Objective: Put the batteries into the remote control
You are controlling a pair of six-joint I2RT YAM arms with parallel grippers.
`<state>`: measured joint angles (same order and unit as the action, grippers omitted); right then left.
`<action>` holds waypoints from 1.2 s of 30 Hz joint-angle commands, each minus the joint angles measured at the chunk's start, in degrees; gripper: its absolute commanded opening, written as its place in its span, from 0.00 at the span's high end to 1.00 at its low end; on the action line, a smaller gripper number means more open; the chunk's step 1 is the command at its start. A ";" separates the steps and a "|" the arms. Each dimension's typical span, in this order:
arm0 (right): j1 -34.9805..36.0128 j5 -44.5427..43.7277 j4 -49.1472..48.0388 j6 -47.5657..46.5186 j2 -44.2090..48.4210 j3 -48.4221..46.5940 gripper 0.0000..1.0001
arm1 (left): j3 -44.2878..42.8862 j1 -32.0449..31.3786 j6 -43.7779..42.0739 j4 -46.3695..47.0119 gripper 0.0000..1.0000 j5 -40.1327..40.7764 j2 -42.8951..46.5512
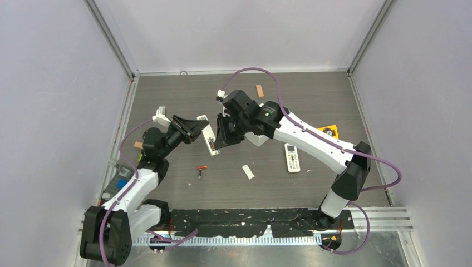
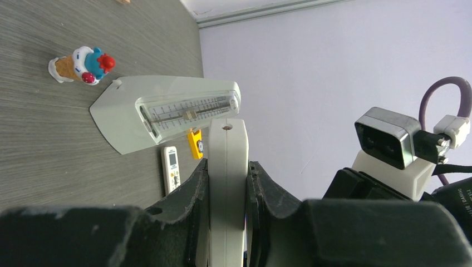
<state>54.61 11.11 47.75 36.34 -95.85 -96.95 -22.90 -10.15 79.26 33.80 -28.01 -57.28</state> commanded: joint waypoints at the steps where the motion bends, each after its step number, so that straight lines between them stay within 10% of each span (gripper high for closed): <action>1: 0.33 -1.61 1.50 -0.93 -1.09 -4.43 0.94 | -0.15 -0.31 0.47 2.02 1.00 0.71 0.55; 36: 2.45 -4.14 3.35 -4.14 -5.45 -6.87 0.75 | 2.94 -0.39 4.15 5.58 1.00 1.07 -1.78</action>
<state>56.69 8.29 51.90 32.75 -100.92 -101.16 -20.32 -10.39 82.56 35.33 -27.38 -58.89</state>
